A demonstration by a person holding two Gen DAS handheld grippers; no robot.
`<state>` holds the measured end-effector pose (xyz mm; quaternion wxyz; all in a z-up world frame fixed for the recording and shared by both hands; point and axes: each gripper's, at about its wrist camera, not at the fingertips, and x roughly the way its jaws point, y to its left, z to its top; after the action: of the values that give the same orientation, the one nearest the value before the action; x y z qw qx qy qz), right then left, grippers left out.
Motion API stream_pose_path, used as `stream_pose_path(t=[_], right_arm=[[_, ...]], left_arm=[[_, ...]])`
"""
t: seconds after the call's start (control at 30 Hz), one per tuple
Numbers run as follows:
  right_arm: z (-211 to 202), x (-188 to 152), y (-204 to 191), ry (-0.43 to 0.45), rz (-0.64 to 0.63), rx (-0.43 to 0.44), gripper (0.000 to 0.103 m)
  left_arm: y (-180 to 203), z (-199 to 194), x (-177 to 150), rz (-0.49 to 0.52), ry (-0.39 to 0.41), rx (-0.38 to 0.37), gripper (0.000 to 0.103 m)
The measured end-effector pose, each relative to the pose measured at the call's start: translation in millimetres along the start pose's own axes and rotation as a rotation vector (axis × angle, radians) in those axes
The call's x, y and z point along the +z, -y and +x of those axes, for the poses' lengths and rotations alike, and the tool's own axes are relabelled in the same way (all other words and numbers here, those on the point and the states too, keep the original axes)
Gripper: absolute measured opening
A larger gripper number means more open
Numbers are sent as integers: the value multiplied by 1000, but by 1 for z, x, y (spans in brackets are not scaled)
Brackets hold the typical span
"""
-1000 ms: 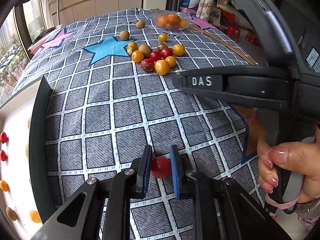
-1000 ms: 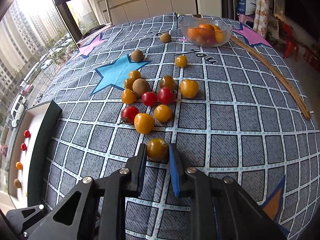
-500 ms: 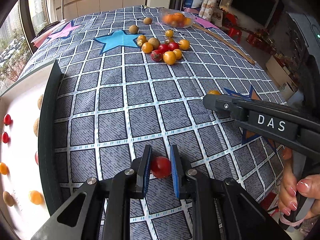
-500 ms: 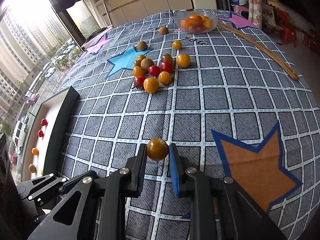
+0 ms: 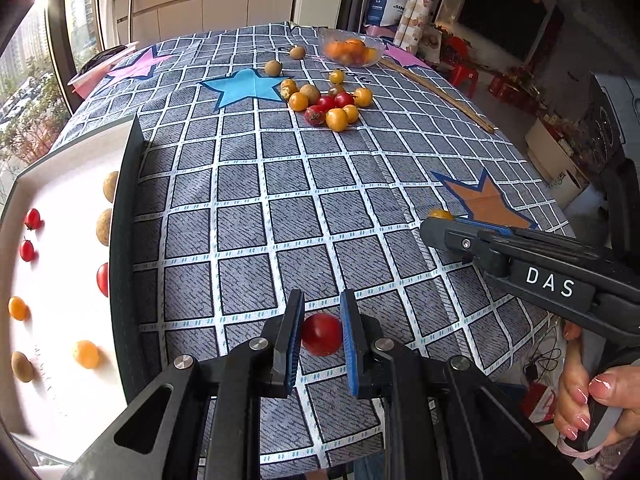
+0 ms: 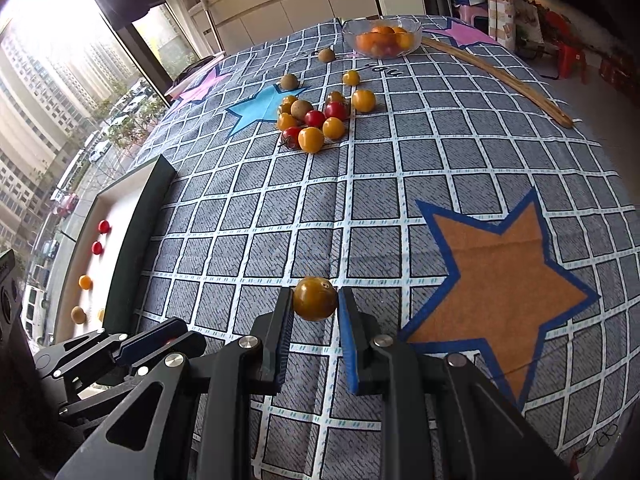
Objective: Organize fruits
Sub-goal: 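Carry both tomatoes over the white tray with both tools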
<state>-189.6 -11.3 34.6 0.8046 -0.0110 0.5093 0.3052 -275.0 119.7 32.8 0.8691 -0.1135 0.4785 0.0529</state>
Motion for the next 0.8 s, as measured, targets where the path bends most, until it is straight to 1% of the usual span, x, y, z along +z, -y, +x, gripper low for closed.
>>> stream_pose_path(t=[0.2, 0.37, 0.53, 0.8], right_arm=[[-8, 1, -12, 7, -18, -5, 24], [-12, 2, -28, 9, -42, 2, 24], [-12, 6, -51, 7, -83, 5, 24], [-6, 15, -96, -5, -146, 43, 24]], left_arm=[[-7, -16, -1, -8, 31, -4, 20], [-20, -32, -2, -24, 66, -1, 20], [-45, -50, -4, -60, 100, 20, 20], [-102, -67, -8, -126, 134, 94, 20]])
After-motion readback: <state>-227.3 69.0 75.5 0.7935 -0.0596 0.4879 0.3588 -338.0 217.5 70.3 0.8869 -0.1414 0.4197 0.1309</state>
